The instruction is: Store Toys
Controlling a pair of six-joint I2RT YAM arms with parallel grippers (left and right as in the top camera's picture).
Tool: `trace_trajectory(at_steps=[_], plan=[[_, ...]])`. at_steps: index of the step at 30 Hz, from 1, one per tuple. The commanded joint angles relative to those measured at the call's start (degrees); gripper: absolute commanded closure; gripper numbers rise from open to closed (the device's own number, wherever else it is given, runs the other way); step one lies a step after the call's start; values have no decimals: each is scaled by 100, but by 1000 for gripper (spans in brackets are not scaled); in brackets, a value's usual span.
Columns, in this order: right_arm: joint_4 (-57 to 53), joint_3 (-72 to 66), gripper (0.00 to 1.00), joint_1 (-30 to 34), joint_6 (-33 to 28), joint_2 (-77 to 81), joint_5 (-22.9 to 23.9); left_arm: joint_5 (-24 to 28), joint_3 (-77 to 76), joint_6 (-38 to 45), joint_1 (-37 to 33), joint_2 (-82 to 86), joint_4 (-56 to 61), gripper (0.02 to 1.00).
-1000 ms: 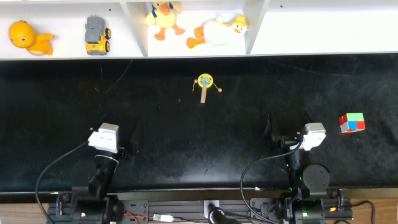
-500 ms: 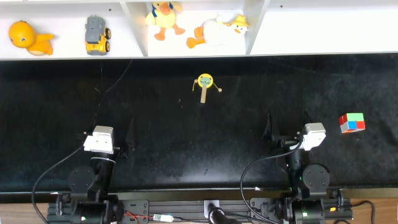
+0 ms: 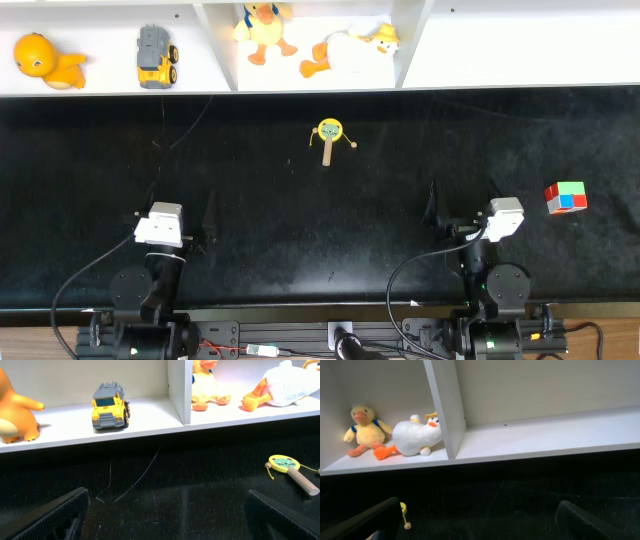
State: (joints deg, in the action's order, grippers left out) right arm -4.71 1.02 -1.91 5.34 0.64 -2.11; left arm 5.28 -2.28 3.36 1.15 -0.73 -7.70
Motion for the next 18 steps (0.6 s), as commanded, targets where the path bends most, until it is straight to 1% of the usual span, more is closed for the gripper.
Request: trace_trajectory(at_steps=[1, 3, 5, 6, 8, 10, 12, 15, 18], plan=[[31, -74, 5, 7, 24, -39, 22, -90, 44, 111, 48, 59, 26, 20], [28, -74, 7, 7, 15, -39, 33, -90, 44, 111, 48, 59, 26, 20], [22, -72, 5, 7, -306, -39, 354, -90, 44, 111, 48, 59, 26, 20], [26, -72, 5, 7, -407, -39, 365, -90, 44, 111, 48, 59, 26, 20], [31, -55, 5, 7, -367, -39, 345, -90, 44, 111, 48, 59, 26, 20], [-22, 59, 7, -22, -24, -35, 186, -92, 44, 111, 48, 59, 26, 20], [-330, 358, 5, -46, 374, 74, 157, -90, 44, 111, 48, 59, 26, 20], [-1128, 1102, 5, -55, 787, 682, 232, -90, 44, 111, 48, 59, 26, 20], [-2068, 2041, 5, -133, 1187, 1799, 243, -90, 44, 111, 48, 59, 26, 20]])
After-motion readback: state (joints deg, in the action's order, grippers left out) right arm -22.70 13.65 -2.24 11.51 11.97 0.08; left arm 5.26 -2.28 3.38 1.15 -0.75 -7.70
